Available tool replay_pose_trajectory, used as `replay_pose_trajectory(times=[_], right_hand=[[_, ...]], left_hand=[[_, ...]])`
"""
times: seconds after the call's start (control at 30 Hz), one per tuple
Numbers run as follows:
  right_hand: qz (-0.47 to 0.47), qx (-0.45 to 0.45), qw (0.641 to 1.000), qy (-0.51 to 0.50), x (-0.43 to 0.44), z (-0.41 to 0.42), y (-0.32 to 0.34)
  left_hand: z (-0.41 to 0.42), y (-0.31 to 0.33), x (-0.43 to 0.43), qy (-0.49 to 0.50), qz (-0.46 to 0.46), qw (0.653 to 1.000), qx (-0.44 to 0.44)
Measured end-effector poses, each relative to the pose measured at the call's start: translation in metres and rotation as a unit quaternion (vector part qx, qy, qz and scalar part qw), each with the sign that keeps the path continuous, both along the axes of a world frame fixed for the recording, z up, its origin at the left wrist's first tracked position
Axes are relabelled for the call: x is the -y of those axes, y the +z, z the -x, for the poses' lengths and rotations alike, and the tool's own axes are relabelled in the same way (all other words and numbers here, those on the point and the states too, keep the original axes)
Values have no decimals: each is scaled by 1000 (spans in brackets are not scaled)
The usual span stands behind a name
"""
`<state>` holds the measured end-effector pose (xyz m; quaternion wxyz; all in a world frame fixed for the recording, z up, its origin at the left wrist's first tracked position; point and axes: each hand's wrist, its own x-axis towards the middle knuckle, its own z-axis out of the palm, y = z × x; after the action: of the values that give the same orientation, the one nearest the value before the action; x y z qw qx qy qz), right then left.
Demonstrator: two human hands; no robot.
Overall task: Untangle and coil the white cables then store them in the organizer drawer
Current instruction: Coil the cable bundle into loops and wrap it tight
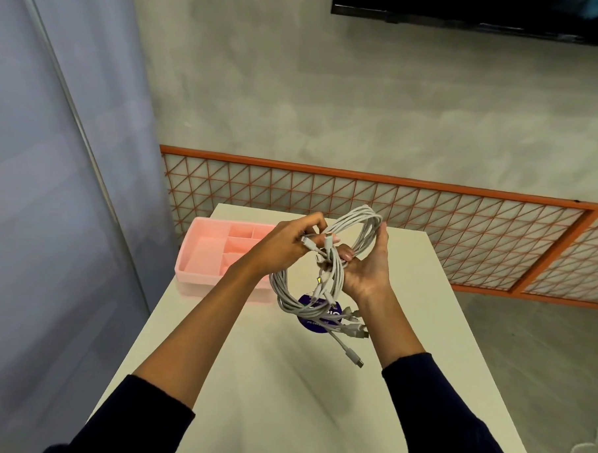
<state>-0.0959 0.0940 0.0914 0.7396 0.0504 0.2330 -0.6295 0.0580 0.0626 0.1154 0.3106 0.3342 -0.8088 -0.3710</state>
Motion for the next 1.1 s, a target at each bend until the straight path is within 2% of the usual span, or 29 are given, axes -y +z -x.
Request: replay_pose_trajectory(times=[0.3, 0.4, 0.53, 0.63, 0.8, 0.9, 1.0, 1.1], right_hand=[[144, -116, 982, 37, 5, 15, 3], [126, -154, 980, -22, 6, 14, 12], [103, -244, 952, -154, 17, 5, 21], [85, -262, 943, -189, 23, 9, 26], [11, -252, 953, -167, 16, -3, 30], [-27, -295, 946, -130, 10, -3, 34], [-33, -326, 943, -62, 9, 4, 33], [-22, -304, 952, -34, 13, 7, 29]], left_hand=[[-7, 8, 4, 6, -14, 1000, -15], [-10, 11, 7, 6, -18, 1000, -14], [-5, 10, 5, 10, -21, 1000, -14], [-3, 8, 2, 24, -3, 1000, 11], [1, 6, 4, 50, -1, 998, -30], [3, 2, 3, 55, 13, 998, -29], [0, 0, 3, 60, 8, 998, -32], [0, -1, 3, 43, -21, 998, -47]])
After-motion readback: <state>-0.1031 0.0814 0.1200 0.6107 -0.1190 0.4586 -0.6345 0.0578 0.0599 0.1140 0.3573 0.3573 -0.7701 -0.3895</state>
